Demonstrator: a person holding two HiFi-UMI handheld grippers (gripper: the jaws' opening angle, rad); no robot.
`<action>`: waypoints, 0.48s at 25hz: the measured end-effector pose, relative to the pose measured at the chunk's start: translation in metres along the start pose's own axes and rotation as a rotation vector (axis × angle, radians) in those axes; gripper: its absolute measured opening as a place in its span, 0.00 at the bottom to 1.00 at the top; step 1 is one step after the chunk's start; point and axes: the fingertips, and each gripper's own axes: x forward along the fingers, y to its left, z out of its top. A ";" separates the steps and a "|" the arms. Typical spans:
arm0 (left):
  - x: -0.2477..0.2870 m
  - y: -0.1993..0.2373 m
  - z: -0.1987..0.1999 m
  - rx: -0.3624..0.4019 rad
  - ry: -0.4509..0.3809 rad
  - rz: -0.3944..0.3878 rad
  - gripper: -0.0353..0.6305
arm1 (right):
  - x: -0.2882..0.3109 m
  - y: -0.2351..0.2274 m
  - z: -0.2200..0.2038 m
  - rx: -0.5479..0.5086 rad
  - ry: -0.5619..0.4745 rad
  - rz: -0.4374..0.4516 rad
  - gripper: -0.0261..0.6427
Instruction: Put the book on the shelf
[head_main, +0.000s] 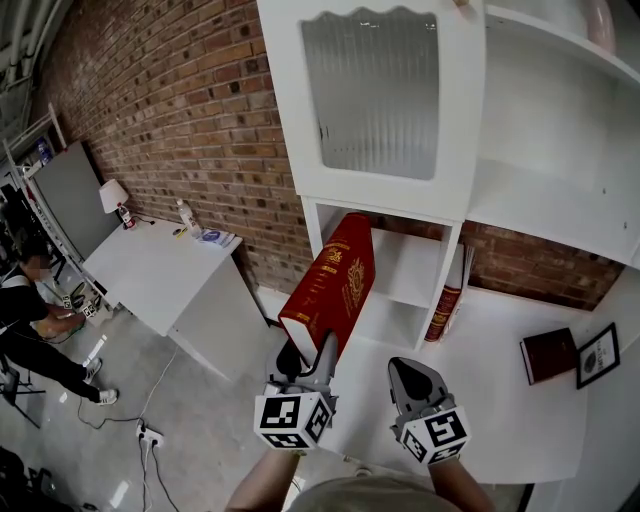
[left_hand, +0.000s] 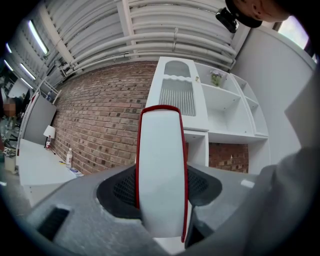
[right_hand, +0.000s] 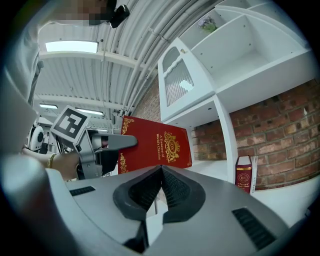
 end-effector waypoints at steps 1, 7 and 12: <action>0.002 0.000 -0.001 0.000 0.000 0.001 0.42 | 0.001 -0.002 0.000 0.000 0.000 0.001 0.05; 0.013 0.000 -0.006 0.001 0.006 0.005 0.42 | 0.008 -0.010 -0.004 0.002 0.003 0.007 0.05; 0.021 0.002 -0.009 0.003 0.007 0.010 0.42 | 0.012 -0.015 -0.007 0.006 0.006 0.011 0.05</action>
